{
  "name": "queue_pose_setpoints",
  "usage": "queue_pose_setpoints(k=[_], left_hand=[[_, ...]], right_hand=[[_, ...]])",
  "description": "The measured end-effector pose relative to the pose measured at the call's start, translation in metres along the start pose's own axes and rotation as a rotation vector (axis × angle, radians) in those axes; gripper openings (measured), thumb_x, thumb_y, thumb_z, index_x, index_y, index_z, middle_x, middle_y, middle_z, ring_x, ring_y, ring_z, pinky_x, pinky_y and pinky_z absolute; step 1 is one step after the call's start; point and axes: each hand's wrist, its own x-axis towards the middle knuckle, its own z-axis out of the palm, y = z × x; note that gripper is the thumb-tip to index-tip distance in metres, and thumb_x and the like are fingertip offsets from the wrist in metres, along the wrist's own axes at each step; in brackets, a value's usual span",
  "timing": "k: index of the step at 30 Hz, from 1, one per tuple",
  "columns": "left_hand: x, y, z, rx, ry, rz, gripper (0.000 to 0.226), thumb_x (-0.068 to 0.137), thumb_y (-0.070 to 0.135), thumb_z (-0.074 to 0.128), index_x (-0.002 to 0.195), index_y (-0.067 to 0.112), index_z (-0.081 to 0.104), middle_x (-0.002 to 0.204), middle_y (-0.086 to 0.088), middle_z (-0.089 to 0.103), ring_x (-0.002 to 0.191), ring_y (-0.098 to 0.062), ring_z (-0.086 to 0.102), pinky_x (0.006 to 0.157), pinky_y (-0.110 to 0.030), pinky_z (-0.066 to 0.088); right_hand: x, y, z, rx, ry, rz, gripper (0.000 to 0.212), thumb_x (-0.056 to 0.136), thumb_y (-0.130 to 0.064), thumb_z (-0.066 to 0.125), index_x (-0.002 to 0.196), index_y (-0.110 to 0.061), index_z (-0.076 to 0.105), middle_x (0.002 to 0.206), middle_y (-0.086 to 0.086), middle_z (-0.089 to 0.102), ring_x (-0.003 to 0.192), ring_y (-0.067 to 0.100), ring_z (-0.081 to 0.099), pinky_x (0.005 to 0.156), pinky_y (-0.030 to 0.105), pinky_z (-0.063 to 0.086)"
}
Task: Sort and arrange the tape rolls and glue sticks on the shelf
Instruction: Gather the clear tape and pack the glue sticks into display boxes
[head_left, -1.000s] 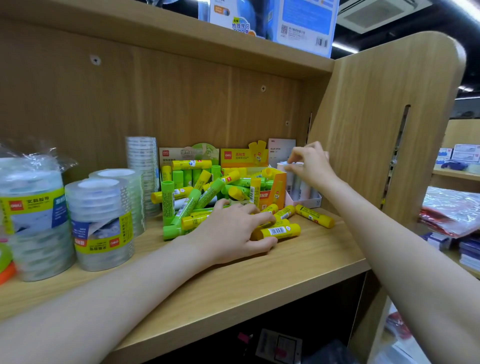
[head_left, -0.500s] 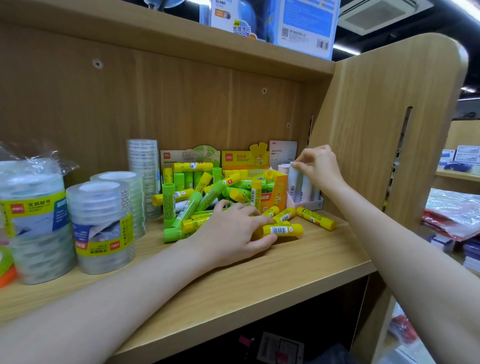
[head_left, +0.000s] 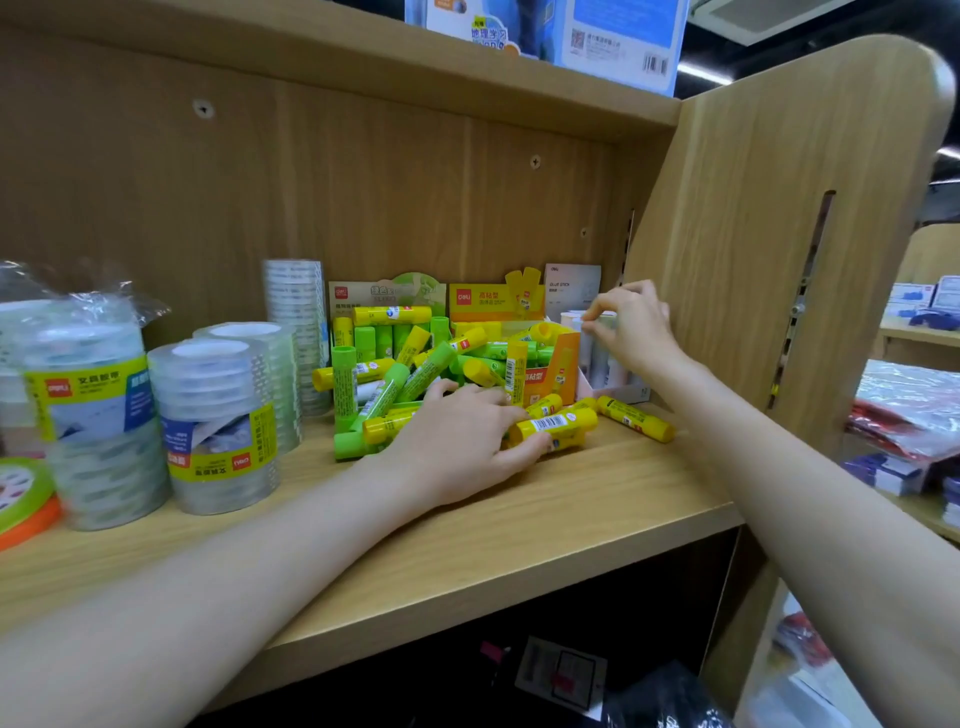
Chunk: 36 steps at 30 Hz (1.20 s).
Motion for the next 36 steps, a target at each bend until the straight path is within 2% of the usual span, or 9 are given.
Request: queue_pose_setpoints(k=[3,10,13,21,24,26,30,33,36], left_hand=[[0.000,-0.003,0.001,0.003,0.004,0.011,0.085,0.074,0.072,0.004,0.117,0.025,0.061,0.119,0.005,0.058,0.116,-0.015,0.048,0.102,-0.037,0.025],[-0.001,-0.012,-0.001,0.042,-0.021,-0.027,0.054,0.094,0.057,0.026,0.128,0.025,0.053,0.132,0.007,0.051,0.122,-0.015,0.044,0.107,-0.035,0.025],[-0.003,-0.015,-0.003,0.054,-0.005,-0.059,0.064,0.086,0.058,0.018,0.128,0.025,0.053,0.128,0.009,0.054,0.119,-0.014,0.046,0.104,-0.033,0.027],[-0.007,-0.017,-0.006,0.132,0.039,-0.231,0.042,0.094,0.042,0.032,0.119,0.019,0.057,0.119,0.002,0.058,0.113,-0.019,0.048,0.100,-0.035,0.026],[-0.008,-0.015,-0.006,0.161,0.030,-0.237,0.043,0.095,0.041,0.029,0.122,0.019,0.055,0.121,0.001,0.057,0.115,-0.020,0.047,0.100,-0.036,0.026],[-0.008,-0.015,-0.006,0.165,0.025,-0.235,0.043,0.095,0.041,0.029,0.123,0.019,0.054,0.121,0.000,0.056,0.115,-0.021,0.047,0.100,-0.036,0.027],[-0.007,-0.016,-0.006,0.159,0.028,-0.229,0.042,0.096,0.040,0.030,0.123,0.018,0.054,0.123,-0.002,0.056,0.116,-0.023,0.046,0.094,-0.035,0.032],[-0.009,-0.017,-0.006,0.139,0.018,-0.202,0.042,0.097,0.040,0.030,0.125,0.018,0.052,0.123,-0.002,0.056,0.115,-0.023,0.046,0.087,-0.033,0.037],[-0.012,-0.021,-0.008,0.070,0.052,-0.130,0.045,0.098,0.044,0.026,0.128,0.022,0.051,0.122,0.000,0.057,0.114,-0.022,0.049,0.086,-0.032,0.040]], right_hand=[[0.004,-0.003,-0.014,-0.067,-0.021,-0.049,0.019,0.091,-0.024,0.058,0.099,-0.014,0.072,0.122,0.000,0.059,0.122,0.024,0.034,0.097,0.038,0.025],[-0.020,-0.033,-0.005,0.186,-0.129,-0.282,0.021,0.087,-0.021,0.063,0.106,-0.014,0.070,0.114,0.002,0.066,0.116,0.021,0.048,0.097,0.027,0.030],[-0.025,-0.041,-0.003,0.257,-0.153,-0.253,0.024,0.087,-0.026,0.064,0.108,-0.017,0.069,0.112,-0.001,0.065,0.111,0.016,0.043,0.086,0.020,0.030],[-0.032,-0.047,0.006,0.247,-0.208,-0.221,0.027,0.088,-0.034,0.061,0.112,-0.022,0.065,0.107,-0.007,0.064,0.108,0.021,0.050,0.094,0.038,0.040],[-0.056,-0.056,-0.003,0.430,-0.125,-0.162,0.041,0.087,-0.047,0.046,0.110,-0.020,0.066,0.104,-0.010,0.063,0.106,0.014,0.054,0.087,0.029,0.039],[-0.084,-0.056,-0.016,0.552,-0.238,-0.152,0.045,0.081,-0.059,0.047,0.110,-0.029,0.064,0.111,-0.015,0.061,0.109,0.004,0.052,0.090,0.021,0.042],[-0.117,-0.048,-0.031,0.355,-0.595,-0.227,0.042,0.069,-0.060,0.068,0.106,-0.040,0.062,0.118,-0.021,0.056,0.118,-0.005,0.043,0.100,0.017,0.035],[-0.116,-0.047,-0.028,0.300,-0.540,-0.240,0.027,0.076,-0.047,0.067,0.103,-0.040,0.064,0.111,-0.020,0.057,0.111,-0.008,0.045,0.094,0.014,0.034],[-0.110,-0.046,-0.020,0.181,-0.439,-0.234,0.034,0.079,-0.043,0.067,0.109,-0.026,0.068,0.111,-0.007,0.057,0.109,0.005,0.044,0.095,0.023,0.036]])
